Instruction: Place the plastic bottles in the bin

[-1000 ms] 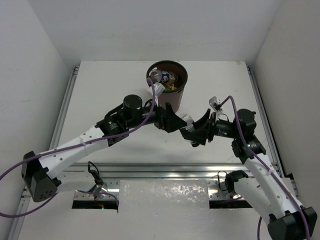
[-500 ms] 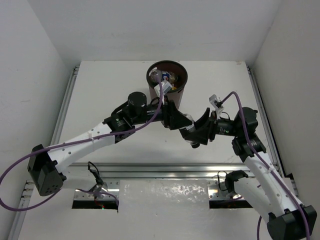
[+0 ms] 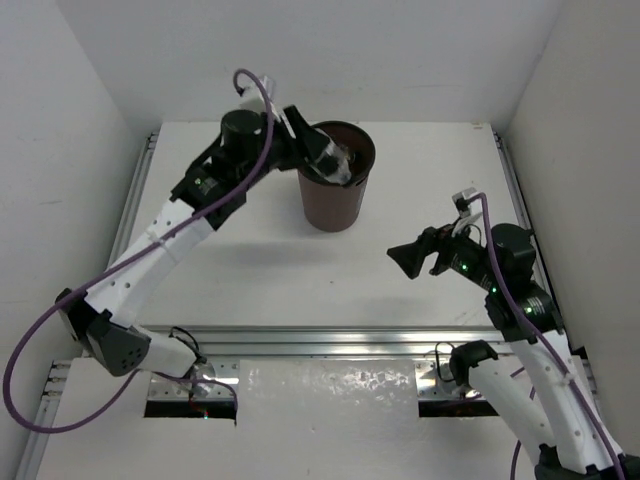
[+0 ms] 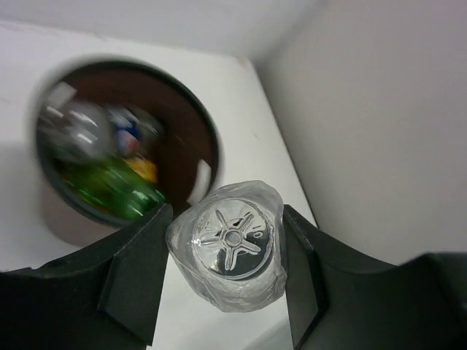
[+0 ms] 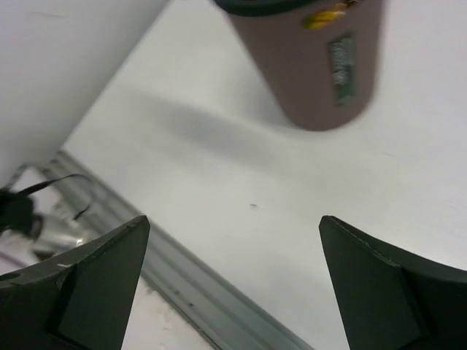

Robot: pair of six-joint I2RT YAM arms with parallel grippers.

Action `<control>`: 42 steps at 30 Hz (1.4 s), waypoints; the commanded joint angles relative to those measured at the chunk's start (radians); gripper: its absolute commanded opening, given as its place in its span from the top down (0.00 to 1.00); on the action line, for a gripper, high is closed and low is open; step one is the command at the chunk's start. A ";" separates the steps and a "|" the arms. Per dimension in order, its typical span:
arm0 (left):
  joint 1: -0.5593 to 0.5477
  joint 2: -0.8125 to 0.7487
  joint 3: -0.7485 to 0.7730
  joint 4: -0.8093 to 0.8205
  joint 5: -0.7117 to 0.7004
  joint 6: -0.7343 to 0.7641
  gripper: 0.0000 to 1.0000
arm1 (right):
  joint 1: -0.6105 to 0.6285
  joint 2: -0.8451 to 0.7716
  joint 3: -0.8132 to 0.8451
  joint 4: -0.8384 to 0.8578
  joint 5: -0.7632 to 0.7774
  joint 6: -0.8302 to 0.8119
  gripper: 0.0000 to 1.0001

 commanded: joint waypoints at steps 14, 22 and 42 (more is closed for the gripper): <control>0.092 0.479 0.540 -0.214 -0.252 0.102 0.48 | 0.001 -0.096 0.075 -0.274 0.281 -0.096 0.01; 0.083 0.418 0.521 -0.200 -0.066 0.086 0.01 | 0.002 -0.090 0.078 -0.303 0.336 -0.100 0.01; 0.083 -0.571 -0.547 -0.505 -0.795 0.008 0.00 | 0.001 -0.134 0.164 -0.556 0.637 -0.116 0.01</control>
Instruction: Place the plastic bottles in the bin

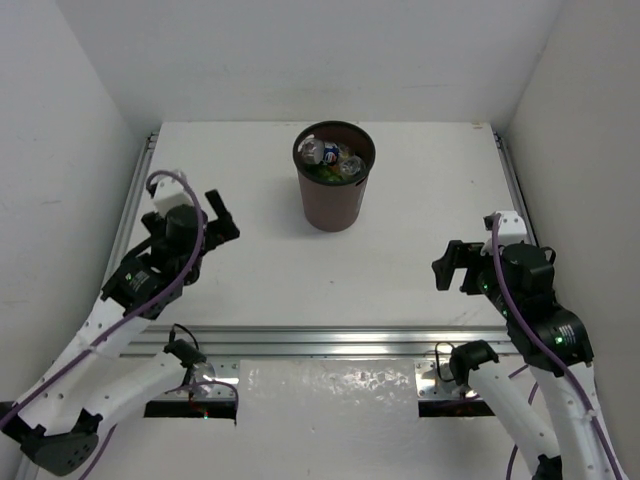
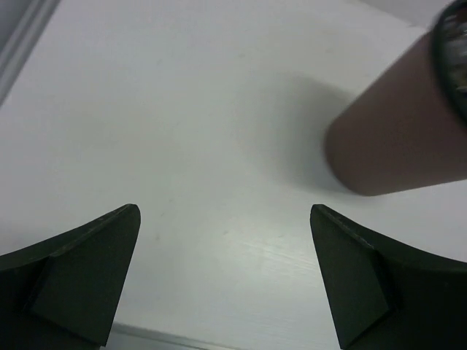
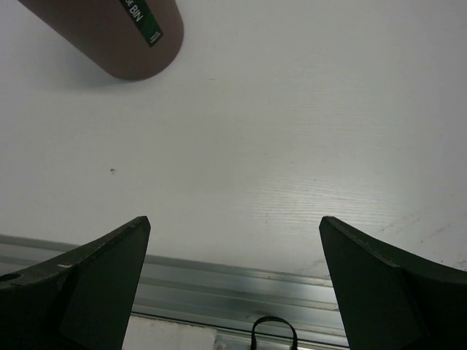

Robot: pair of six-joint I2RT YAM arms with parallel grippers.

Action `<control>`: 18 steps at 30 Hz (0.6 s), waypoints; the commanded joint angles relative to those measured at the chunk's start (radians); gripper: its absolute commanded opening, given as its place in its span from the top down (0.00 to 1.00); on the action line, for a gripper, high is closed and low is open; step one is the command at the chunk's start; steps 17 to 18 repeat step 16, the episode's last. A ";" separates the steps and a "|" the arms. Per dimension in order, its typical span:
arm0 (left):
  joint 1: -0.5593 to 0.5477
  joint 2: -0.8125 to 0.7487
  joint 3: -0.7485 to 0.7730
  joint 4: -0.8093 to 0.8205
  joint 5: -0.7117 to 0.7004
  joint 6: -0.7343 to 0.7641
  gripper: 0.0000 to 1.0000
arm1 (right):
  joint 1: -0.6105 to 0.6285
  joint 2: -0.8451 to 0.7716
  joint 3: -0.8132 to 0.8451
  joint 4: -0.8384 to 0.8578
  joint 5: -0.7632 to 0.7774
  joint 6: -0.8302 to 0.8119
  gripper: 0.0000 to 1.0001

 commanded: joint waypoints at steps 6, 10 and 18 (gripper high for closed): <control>-0.004 -0.230 -0.153 -0.068 -0.222 -0.097 0.00 | 0.004 -0.061 -0.059 -0.028 0.090 -0.056 0.01; -0.004 -0.276 -0.163 -0.077 -0.229 -0.110 0.00 | 0.004 -0.083 -0.085 -0.010 0.090 -0.058 0.01; -0.004 -0.249 -0.170 -0.062 -0.200 -0.099 0.00 | 0.004 -0.078 -0.088 0.004 0.078 -0.056 0.01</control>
